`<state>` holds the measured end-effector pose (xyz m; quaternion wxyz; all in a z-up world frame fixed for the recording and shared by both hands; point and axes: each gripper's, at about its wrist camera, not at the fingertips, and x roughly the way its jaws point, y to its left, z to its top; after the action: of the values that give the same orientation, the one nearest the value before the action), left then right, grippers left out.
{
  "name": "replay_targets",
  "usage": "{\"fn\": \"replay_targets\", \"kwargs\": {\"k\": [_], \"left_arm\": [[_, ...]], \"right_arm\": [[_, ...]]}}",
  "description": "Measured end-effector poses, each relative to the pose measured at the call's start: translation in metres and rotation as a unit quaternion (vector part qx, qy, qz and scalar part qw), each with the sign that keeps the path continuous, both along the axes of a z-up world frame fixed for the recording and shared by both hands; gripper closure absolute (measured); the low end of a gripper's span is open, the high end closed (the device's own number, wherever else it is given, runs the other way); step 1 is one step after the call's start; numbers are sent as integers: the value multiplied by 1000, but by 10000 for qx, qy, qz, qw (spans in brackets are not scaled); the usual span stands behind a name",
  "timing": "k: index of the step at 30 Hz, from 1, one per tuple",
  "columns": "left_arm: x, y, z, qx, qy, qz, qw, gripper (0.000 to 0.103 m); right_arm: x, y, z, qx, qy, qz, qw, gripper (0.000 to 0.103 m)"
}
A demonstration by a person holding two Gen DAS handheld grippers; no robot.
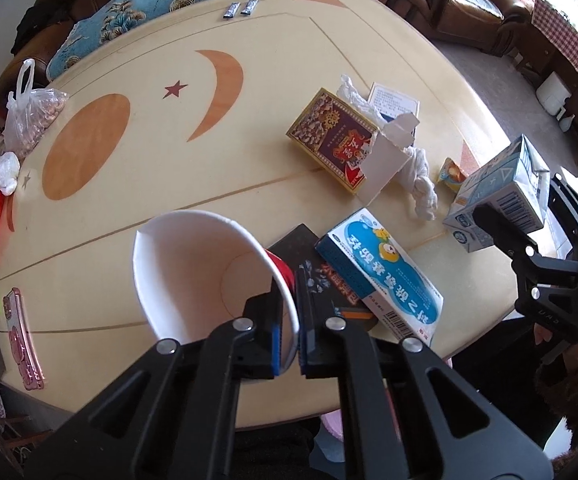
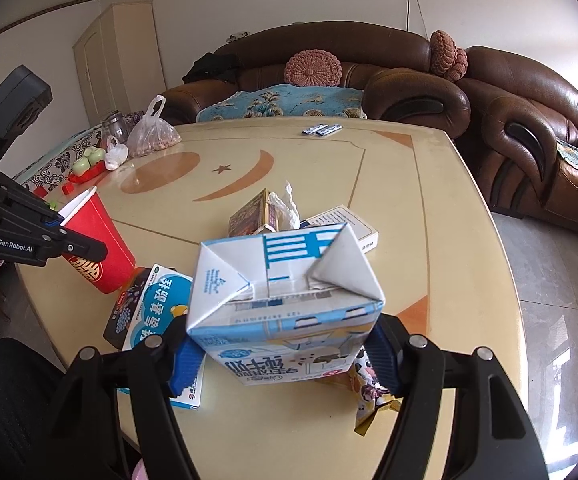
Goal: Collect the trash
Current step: 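Carry the red cup and milk carton over the pink bin with both tools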
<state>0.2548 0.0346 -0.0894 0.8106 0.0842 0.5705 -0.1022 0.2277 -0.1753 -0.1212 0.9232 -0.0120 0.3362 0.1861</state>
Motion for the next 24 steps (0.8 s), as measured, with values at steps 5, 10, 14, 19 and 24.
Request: {"fn": "replay_targets", "kwargs": {"k": [5,10,14,19,24], "left_arm": [[-6,7,7,-50,-214,153,9996,96],[-19,7,19,-97,-429,209,9988,96],[-32,8,30,-238,-593,279,9976,96],[-52,9,39,-544,-709,424,9951,96],[-79,7,48,-675,-879,437,9929,96]], "right_arm": [[-5,-6,11,-65,-100,-187,9998,36],[-14,-11,25,-227,-190,-452,9985,36],[-29,-11,39,-312,-183,-531,9979,36],[-51,-10,61,-307,-210,-561,9977,36],[-76,-11,83,-220,-257,-641,9974,36]]}}
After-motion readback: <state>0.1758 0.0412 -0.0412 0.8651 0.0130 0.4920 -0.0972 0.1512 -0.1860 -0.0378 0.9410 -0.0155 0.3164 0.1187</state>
